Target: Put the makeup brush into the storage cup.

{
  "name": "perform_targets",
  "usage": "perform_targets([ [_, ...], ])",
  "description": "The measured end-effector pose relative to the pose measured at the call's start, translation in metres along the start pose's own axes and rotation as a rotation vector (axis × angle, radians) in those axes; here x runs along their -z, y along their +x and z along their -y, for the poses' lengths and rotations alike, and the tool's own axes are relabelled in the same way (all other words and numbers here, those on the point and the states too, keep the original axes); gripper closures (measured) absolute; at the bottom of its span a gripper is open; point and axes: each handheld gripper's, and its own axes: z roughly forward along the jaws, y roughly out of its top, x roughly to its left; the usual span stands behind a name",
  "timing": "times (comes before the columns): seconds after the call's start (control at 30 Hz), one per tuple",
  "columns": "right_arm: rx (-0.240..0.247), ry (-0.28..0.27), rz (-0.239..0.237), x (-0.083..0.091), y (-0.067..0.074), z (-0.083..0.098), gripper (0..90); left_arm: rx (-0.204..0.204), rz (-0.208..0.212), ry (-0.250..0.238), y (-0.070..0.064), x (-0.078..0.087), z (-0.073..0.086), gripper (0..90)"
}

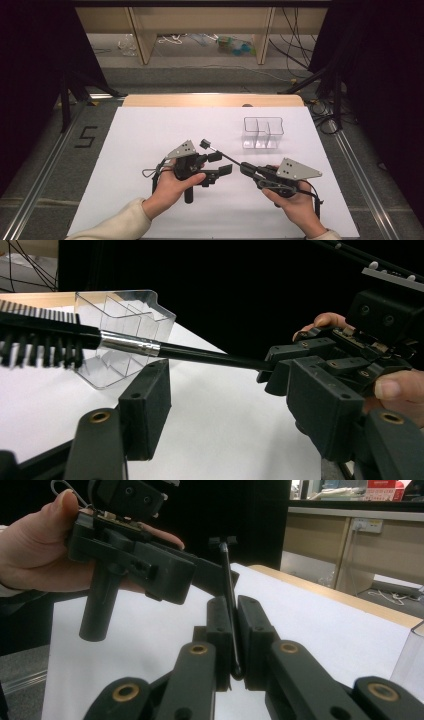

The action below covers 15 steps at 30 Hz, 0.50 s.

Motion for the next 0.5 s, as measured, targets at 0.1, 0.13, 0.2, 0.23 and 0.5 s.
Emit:
perform_targets([
  [0.1, 0.001, 0.020, -0.012, 0.0010, -0.0006, -0.0005, 85.5, -0.008, 0.010, -0.008, 0.0001, -0.0015, 0.0000, 34.1],
  [0.13, 0.002, 0.014, -0.011, 0.0007, -0.0006, -0.0004, 85.5, -0.008, 0.010, -0.010, -0.0001, -0.0018, -0.0001, 34.0],
  [0.2, 0.002, 0.014, -0.010, 0.0006, -0.0006, -0.0004, 85.5, -0.004, 0.011, -0.013, -0.0004, -0.0023, -0.0003, 34.0],
  [0.23, 0.002, 0.013, -0.010, 0.0006, -0.0005, -0.0004, 85.5, 0.007, 0.009, -0.016, -0.0010, -0.0024, -0.0003, 34.0],
  [0.5, 0.001, 0.011, -0.010, 0.0005, -0.0007, -0.0006, 85.5, 0.020, 0.021, -0.029, -0.0014, -0.0053, 0.0003, 34.9],
])
